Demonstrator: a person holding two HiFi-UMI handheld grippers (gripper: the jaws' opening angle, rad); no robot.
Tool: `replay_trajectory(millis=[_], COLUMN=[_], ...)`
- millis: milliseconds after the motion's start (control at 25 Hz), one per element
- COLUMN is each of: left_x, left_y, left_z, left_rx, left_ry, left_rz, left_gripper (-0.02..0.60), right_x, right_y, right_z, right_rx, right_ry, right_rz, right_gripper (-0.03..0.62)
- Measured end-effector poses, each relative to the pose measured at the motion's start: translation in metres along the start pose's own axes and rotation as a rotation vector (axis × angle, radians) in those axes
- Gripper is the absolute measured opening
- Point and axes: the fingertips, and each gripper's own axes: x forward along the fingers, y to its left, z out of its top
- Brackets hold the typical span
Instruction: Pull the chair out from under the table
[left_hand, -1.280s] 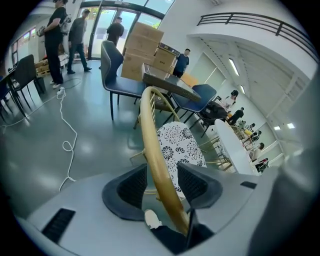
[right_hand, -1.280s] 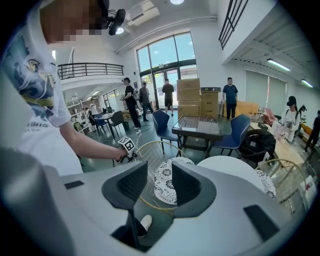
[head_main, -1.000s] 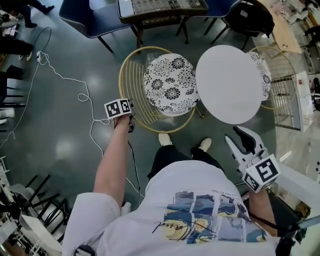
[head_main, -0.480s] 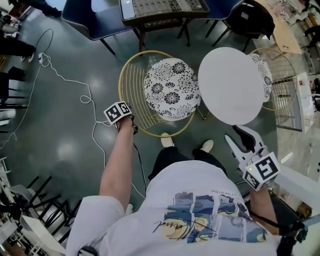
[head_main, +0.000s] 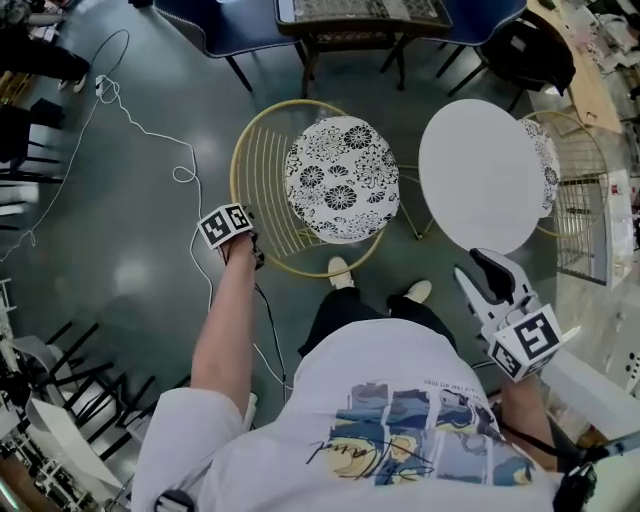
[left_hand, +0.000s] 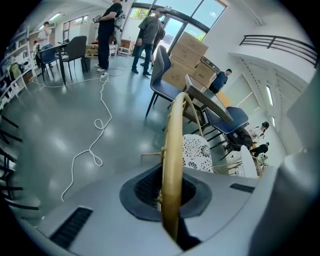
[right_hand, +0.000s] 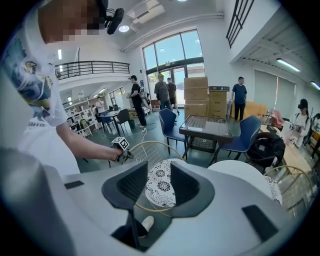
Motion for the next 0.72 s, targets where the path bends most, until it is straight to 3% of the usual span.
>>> replay_trajectory(millis=[520, 720], left_x=[-0.048, -0.059], left_y=[0.110, 0.134], left_z=[0.008, 0.009], left_rx=[-0.019, -0.034], left_ry=[-0.017, -0.025], left_rz=[0.029, 0.045], left_gripper=[0.008, 0.008], right_x=[0.019, 0.023], right_y=[0.042, 0.048], right_z=[0.007, 0.003], right_rx=[-0.058, -0.076], right_ry=[0.038, 0.063], right_rz=[0.075, 0.113], right_gripper=[0.137, 0.137])
